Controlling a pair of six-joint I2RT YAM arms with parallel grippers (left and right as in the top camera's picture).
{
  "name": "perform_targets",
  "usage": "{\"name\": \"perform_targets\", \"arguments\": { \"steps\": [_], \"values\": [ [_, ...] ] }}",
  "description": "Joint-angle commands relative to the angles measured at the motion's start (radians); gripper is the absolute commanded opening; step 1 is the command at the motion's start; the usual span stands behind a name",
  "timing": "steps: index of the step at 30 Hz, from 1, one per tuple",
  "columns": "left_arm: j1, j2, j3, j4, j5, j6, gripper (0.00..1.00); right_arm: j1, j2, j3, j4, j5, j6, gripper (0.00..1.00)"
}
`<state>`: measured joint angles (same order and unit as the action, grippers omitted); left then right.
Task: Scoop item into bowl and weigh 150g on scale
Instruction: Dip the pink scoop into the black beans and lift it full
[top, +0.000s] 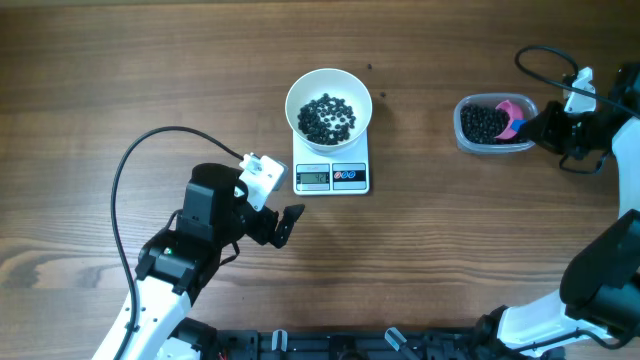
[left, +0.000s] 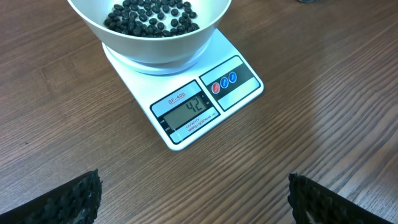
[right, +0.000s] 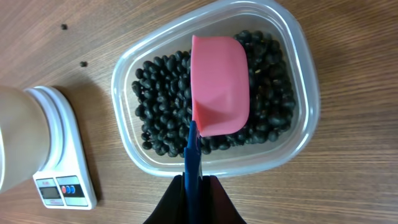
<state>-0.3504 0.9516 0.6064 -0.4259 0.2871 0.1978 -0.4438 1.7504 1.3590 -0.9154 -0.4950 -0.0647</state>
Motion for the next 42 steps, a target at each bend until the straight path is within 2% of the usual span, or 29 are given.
{"name": "perform_targets", "arguments": {
  "steps": [1, 11, 17, 22, 29, 42],
  "values": [
    [0.008, 0.000, -0.009, 0.002, 0.015, 0.012, 1.00, 0.023, 0.039, -0.016, -0.001, -0.057, -0.013, 0.04],
    [0.008, 0.000, -0.009, 0.002, 0.015, 0.012, 1.00, 0.086, 0.086, -0.026, -0.014, -0.023, 0.015, 0.04],
    [0.008, 0.000, -0.009, 0.002, 0.015, 0.012, 1.00, 0.085, 0.068, 0.002, -0.109, -0.031, -0.064, 0.04],
    [0.008, 0.000, -0.009, 0.002, 0.015, 0.012, 1.00, 0.078, 0.051, 0.023, -0.130, -0.043, -0.070, 0.04],
    [0.008, 0.000, -0.009, 0.002, 0.015, 0.012, 1.00, 0.071, 0.057, 0.023, -0.068, -0.083, -0.064, 0.04],
    [0.008, 0.000, -0.009, 0.002, 0.015, 0.012, 1.00, 0.068, 0.099, -0.003, -0.103, -0.118, -0.098, 0.04]
  ]
}}
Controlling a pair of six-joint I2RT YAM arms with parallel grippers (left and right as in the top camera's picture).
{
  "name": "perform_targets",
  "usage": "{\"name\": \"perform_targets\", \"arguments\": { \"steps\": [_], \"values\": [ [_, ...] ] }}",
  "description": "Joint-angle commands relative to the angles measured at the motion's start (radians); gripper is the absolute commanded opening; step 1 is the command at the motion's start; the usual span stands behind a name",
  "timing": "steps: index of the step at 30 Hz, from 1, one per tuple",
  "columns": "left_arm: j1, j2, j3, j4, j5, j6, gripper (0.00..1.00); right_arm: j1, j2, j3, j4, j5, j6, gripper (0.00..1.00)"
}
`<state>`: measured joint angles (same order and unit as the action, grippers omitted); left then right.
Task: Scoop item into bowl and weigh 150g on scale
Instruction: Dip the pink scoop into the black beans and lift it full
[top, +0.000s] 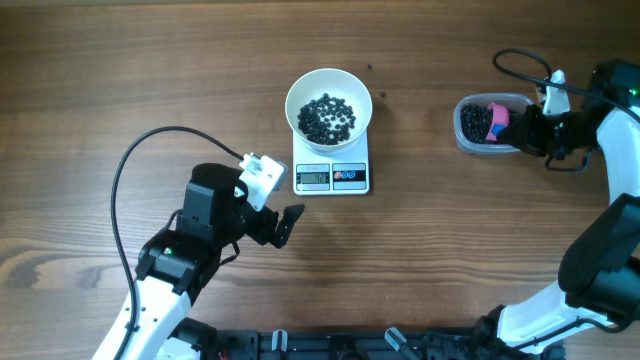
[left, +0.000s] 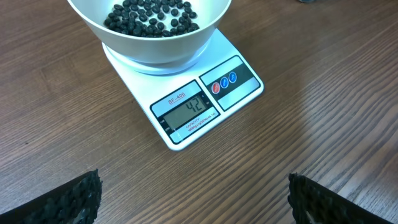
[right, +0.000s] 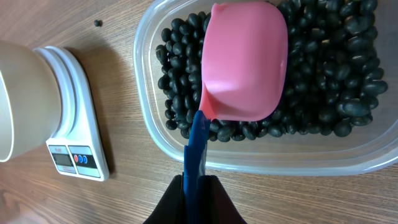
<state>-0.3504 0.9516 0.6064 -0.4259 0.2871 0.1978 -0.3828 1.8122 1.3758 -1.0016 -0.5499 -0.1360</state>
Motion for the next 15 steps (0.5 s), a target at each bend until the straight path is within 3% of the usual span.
{"name": "perform_targets", "arguments": {
  "steps": [1, 15],
  "values": [
    [0.008, 0.000, -0.009, 0.002, 0.015, 0.012, 1.00, 0.000, 0.032, -0.020, -0.018, -0.087, -0.040, 0.04],
    [0.008, 0.000, -0.009, 0.002, 0.015, 0.012, 1.00, -0.260, 0.018, -0.020, -0.062, -0.287, -0.157, 0.04]
  ]
}}
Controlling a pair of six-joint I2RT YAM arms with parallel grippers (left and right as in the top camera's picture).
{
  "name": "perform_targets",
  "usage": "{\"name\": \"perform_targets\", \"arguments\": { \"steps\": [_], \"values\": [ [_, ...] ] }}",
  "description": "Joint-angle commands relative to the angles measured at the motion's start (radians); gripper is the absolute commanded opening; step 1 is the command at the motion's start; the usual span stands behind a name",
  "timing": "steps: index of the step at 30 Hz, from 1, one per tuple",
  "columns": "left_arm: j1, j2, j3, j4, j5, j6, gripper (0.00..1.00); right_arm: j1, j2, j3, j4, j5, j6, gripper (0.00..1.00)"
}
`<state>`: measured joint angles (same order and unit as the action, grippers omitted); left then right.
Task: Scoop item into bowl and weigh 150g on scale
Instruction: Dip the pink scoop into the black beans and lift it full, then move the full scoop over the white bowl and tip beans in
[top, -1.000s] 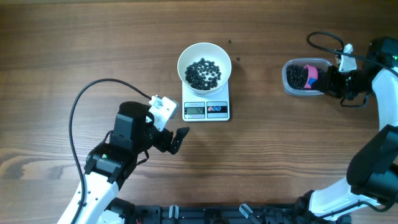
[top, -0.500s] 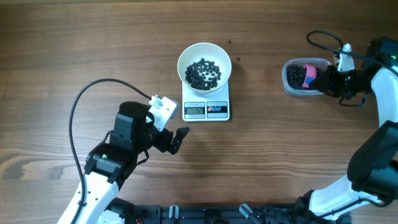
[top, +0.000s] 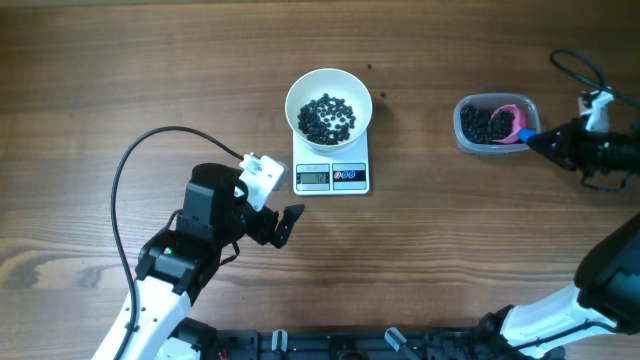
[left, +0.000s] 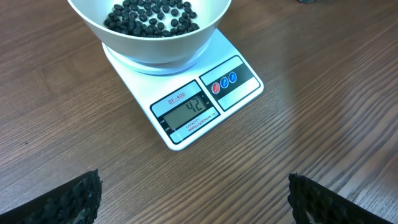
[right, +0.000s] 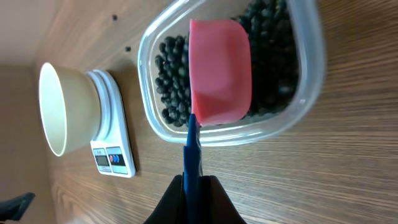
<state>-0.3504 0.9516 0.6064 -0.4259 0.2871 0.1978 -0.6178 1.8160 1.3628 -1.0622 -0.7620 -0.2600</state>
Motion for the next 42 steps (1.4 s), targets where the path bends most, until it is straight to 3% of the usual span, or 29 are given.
{"name": "perform_targets", "arguments": {
  "steps": [1, 14, 19, 28, 32, 36, 42],
  "values": [
    [0.008, 0.000, -0.009, 0.002, 0.015, 0.012, 1.00, -0.038, 0.014, -0.007, -0.002, -0.098, -0.040, 0.04],
    [0.008, 0.000, -0.009, 0.002, 0.015, 0.012, 1.00, -0.019, 0.014, -0.007, -0.024, -0.393, -0.055, 0.04],
    [0.008, 0.000, -0.009, 0.002, 0.015, 0.012, 1.00, 0.105, 0.014, -0.007, -0.016, -0.458, -0.046, 0.04],
    [0.008, 0.000, -0.009, 0.002, 0.015, 0.012, 1.00, 0.385, 0.013, -0.005, 0.217, -0.467, 0.244, 0.04],
    [0.008, 0.000, -0.009, 0.002, 0.015, 0.012, 1.00, 0.491, 0.000, 0.027, 0.272, -0.459, 0.295, 0.04],
    [0.008, 0.000, -0.009, 0.002, 0.015, 0.012, 1.00, 0.616, -0.046, 0.032, 0.364, -0.261, 0.394, 0.04],
    [0.008, 0.000, -0.009, 0.002, 0.015, 0.012, 1.00, 0.809, -0.096, 0.032, 0.441, 0.091, 0.390, 0.04]
  ]
}}
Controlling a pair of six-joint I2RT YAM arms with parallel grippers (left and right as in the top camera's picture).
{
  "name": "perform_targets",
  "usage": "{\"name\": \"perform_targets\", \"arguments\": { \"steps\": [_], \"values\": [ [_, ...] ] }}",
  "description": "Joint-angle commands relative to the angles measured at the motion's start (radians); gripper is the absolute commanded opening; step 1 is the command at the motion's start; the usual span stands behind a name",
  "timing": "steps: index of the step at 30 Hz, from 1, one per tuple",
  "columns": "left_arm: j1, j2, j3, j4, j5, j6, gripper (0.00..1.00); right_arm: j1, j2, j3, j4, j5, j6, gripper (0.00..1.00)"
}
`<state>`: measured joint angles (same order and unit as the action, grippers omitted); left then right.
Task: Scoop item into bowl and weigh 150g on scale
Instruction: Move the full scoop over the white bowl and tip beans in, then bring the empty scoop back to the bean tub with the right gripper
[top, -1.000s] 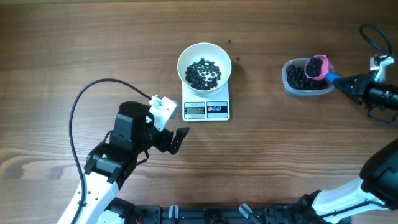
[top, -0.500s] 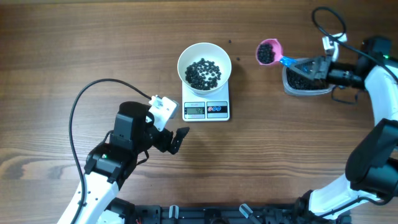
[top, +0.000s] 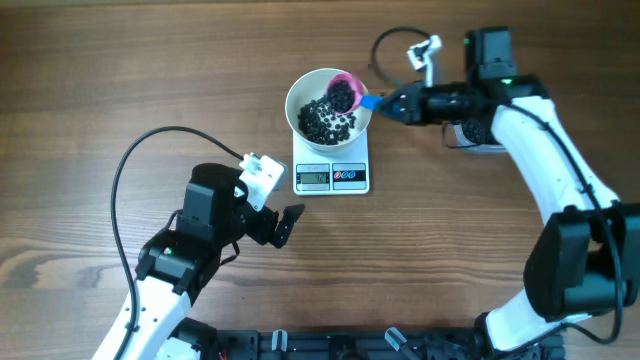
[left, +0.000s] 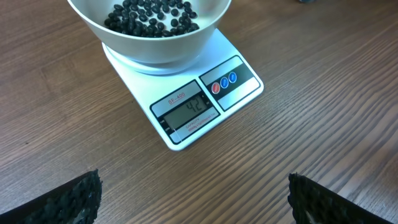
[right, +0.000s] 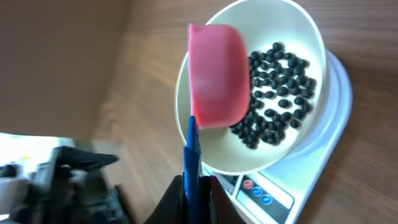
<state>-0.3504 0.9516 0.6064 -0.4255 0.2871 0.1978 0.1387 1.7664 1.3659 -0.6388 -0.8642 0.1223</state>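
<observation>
A white bowl (top: 300, 95) with black beans (top: 325, 120) stands on the white scale (top: 331, 177); its display (left: 189, 110) reads 42. My right gripper (top: 396, 104) is shut on the blue handle of a pink scoop (top: 342, 92), which hangs tilted over the bowl's right side with beans in it. In the right wrist view the pink scoop (right: 214, 74) shows its underside above the bowl (right: 292, 22). My left gripper (top: 282, 224) is open over bare wood just in front of the scale, its fingers (left: 74, 199) wide apart.
The clear bean container (top: 478, 137) sits right of the scale, mostly hidden under my right arm. A black cable (top: 150, 140) loops over the table's left part. A stray bean (top: 369, 68) lies behind the bowl.
My right gripper has moved with the scoop from the bean container at the right to above the bowl's right rim. The scoop now carries beans. The left arm and the reading of 42 are unchanged.
My right gripper held the pink scoop in the container of beans, first from the right, then closer over it, then drawn back to the far right with the scoop at the container's edge. Now the loaded scoop is tilted over the bowl. The left gripper stayed open throughout.
</observation>
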Motion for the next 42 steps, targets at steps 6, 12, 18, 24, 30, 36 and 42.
{"name": "perform_targets", "arguments": {
  "steps": [6, 12, 18, 24, 30, 36, 42],
  "values": [
    [0.008, 0.000, -0.009, 0.002, 0.015, 0.012, 1.00, 0.248, -0.060, 0.031, 0.078, 0.601, -0.098, 0.04],
    [0.008, 0.000, -0.009, 0.002, 0.016, 0.012, 1.00, 0.424, -0.085, 0.031, 0.124, 1.053, -0.319, 0.04],
    [0.008, 0.000, -0.009, 0.002, 0.015, 0.012, 1.00, 0.478, -0.085, 0.031, 0.114, 1.125, -0.437, 0.04],
    [0.008, 0.000, -0.009, 0.002, 0.015, 0.012, 1.00, 0.330, -0.165, 0.031, 0.098, 0.757, -0.354, 0.04],
    [0.008, 0.000, -0.009, 0.002, 0.015, 0.012, 1.00, -0.009, -0.403, 0.031, -0.034, 0.666, -0.101, 0.04],
    [0.008, 0.000, -0.009, 0.002, 0.015, 0.012, 1.00, -0.232, -0.464, 0.031, -0.326, 0.704, 0.126, 0.04],
    [0.008, 0.000, -0.009, 0.002, 0.015, 0.012, 1.00, -0.232, -0.324, 0.031, -0.425, 0.789, 0.062, 0.04]
  ]
}}
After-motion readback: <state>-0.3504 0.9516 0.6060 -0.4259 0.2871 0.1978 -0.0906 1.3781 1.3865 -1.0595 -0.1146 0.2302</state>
